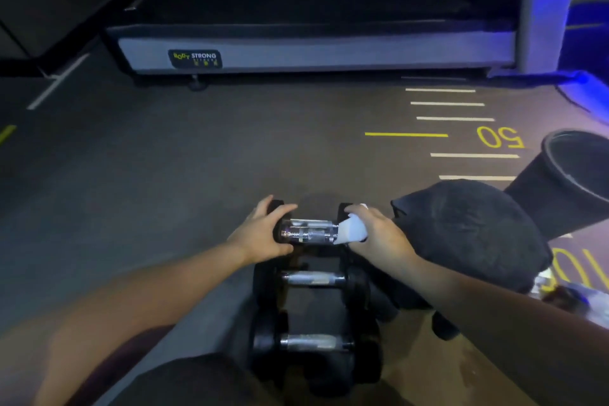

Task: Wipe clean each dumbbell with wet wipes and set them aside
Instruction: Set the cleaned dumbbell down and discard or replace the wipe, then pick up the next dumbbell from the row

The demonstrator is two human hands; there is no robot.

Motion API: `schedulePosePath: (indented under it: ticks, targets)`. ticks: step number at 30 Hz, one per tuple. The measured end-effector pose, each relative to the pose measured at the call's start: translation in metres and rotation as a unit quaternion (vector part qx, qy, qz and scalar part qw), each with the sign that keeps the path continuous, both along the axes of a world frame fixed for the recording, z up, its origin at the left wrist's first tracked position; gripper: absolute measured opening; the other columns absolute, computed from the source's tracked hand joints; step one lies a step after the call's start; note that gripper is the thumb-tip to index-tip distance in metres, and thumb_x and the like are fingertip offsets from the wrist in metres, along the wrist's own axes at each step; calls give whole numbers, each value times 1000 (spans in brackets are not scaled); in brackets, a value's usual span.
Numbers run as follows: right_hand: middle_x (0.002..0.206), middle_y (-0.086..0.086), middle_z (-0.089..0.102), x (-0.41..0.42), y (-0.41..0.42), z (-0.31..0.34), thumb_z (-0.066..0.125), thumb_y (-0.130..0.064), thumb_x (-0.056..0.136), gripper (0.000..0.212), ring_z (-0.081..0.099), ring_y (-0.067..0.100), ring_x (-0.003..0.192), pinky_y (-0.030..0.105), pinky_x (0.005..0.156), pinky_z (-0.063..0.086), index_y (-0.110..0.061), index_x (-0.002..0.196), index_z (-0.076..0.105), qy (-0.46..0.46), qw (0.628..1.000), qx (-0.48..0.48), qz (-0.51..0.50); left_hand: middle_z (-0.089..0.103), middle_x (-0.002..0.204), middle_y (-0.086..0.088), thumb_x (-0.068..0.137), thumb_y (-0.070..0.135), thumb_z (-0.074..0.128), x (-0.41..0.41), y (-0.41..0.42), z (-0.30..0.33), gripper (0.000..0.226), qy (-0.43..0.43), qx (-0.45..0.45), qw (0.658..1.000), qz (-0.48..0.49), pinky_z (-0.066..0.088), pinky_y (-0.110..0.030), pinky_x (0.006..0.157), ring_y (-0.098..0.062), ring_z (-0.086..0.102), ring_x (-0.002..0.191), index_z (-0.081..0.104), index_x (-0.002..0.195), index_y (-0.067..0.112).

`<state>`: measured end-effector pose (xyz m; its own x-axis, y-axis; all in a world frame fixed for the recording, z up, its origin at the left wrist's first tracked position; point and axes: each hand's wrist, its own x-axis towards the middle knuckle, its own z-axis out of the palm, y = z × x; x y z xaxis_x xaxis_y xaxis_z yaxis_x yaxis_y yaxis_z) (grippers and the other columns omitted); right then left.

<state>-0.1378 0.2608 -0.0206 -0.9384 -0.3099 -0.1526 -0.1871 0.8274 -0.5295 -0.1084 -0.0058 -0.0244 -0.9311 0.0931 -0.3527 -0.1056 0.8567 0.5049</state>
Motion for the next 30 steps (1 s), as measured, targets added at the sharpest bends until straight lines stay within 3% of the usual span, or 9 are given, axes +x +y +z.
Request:
schedulePosePath:
  ticks: [3,5,9,12,14,18,23,30]
  targets:
    - [138,-2,45,-5,-4,-12,69,-18,77,63,56,24,112,32,89,47,-30,135,48,-24,1000,-7,2,8,164,-2,76,41,77,-4,5,-5,88,-35,-4,999,17,36,-29,112,-27,41,141,28,147,54]
    - [141,-1,41,-7,-5,-19,67,-18,77,63,56,27,112,35,91,47,-29,135,47,-37,999,-6,-2,23,158,-2,77,43,75,-6,7,-8,84,-38,-15,999,23,40,-31,110,-27,48,134,29,146,54]
    - [133,1,43,-7,-7,-27,65,-19,74,63,54,26,106,34,88,47,-33,132,45,-60,998,-13,-14,60,117,-3,80,35,70,-10,11,-9,68,-28,-37,998,35,49,-33,95,-25,60,110,40,138,49]
    - [119,3,48,-8,-9,-27,64,-15,76,58,52,24,101,30,81,42,-33,128,46,-72,997,-18,-32,68,97,2,79,23,67,-13,13,-5,47,-29,-30,998,46,54,-31,76,-21,65,84,52,120,41]
    - [116,3,48,-8,-11,-27,62,-12,77,54,51,23,99,29,79,41,-31,125,46,-73,997,-18,-36,67,91,5,80,16,67,-13,15,-4,40,-25,-23,998,52,48,-26,66,-17,62,74,56,113,35]
    - [118,2,49,-4,-14,-23,61,-11,78,53,51,22,97,30,77,41,-31,124,47,-54,997,-25,-43,64,85,9,78,13,68,-7,14,0,39,-5,-17,998,65,38,-22,62,-15,61,76,57,107,35]
    - [113,2,52,-7,-16,13,63,-15,78,49,55,26,97,33,76,43,-32,121,49,-3,998,-49,-31,65,88,6,76,12,70,-9,8,39,44,28,-7,996,86,45,-23,68,-19,63,81,59,112,34]
    - [116,3,55,-12,22,114,64,-13,75,52,54,28,104,32,80,40,-31,122,50,79,992,-79,-50,69,99,5,76,13,71,-25,42,139,46,119,-7,991,54,53,-30,79,-20,65,89,59,115,35]
